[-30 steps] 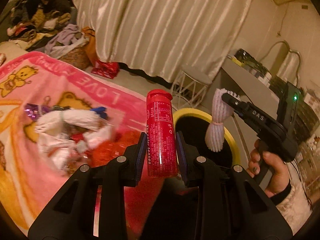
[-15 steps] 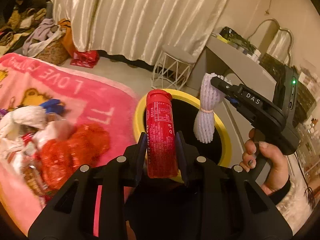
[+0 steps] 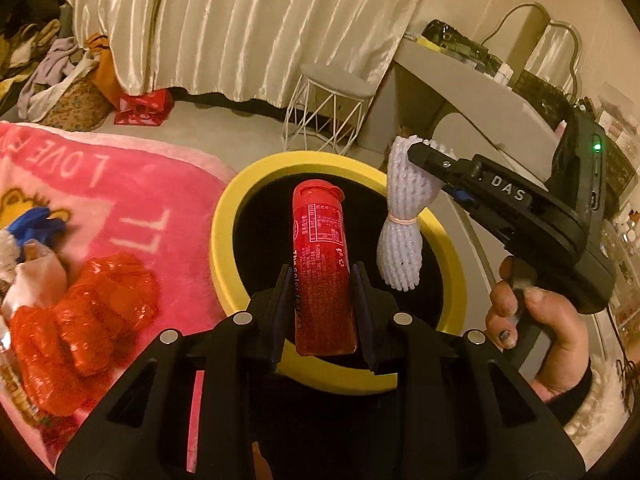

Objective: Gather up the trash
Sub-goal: 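Open both tools to drop the can and mesh net into the bin, then move both tools back to the trash pile, left toward the white net bundle, then grasp the white foam net bundle with the left tool while the right tool grasps a red plastic bag, then carry the white net bundle and red bag with both tools over the bin, then open both tools to drop the net bundle and red bag into the bin, then move both tools back over the remaining trash on the blanket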

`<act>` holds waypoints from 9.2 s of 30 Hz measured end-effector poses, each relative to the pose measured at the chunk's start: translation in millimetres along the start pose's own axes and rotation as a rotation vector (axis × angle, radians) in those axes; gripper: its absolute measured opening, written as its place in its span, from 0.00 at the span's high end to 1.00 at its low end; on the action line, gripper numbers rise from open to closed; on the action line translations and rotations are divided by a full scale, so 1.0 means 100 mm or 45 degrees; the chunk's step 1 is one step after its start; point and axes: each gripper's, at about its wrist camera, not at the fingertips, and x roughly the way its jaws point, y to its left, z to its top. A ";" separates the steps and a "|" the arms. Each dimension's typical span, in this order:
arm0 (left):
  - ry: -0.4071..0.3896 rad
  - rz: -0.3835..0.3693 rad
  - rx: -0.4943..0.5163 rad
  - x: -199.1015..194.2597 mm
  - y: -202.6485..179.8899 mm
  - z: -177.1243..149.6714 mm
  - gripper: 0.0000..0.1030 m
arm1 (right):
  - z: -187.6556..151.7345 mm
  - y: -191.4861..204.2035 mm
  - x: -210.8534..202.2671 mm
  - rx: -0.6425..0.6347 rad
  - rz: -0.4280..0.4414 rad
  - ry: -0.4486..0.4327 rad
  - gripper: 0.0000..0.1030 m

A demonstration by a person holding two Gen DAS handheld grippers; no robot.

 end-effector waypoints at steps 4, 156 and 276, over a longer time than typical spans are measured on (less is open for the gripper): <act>0.022 -0.011 0.004 0.12 -0.02 0.01 0.77 | -0.01 -0.06 0.01 0.013 -0.009 0.001 0.78; -0.300 0.319 -0.015 -1.67 1.09 -0.13 0.90 | -0.50 1.67 -0.05 -0.475 0.231 0.224 0.90; -0.285 0.333 0.006 -0.84 0.34 0.24 0.11 | -0.16 0.50 -0.31 -0.240 -0.082 0.044 0.38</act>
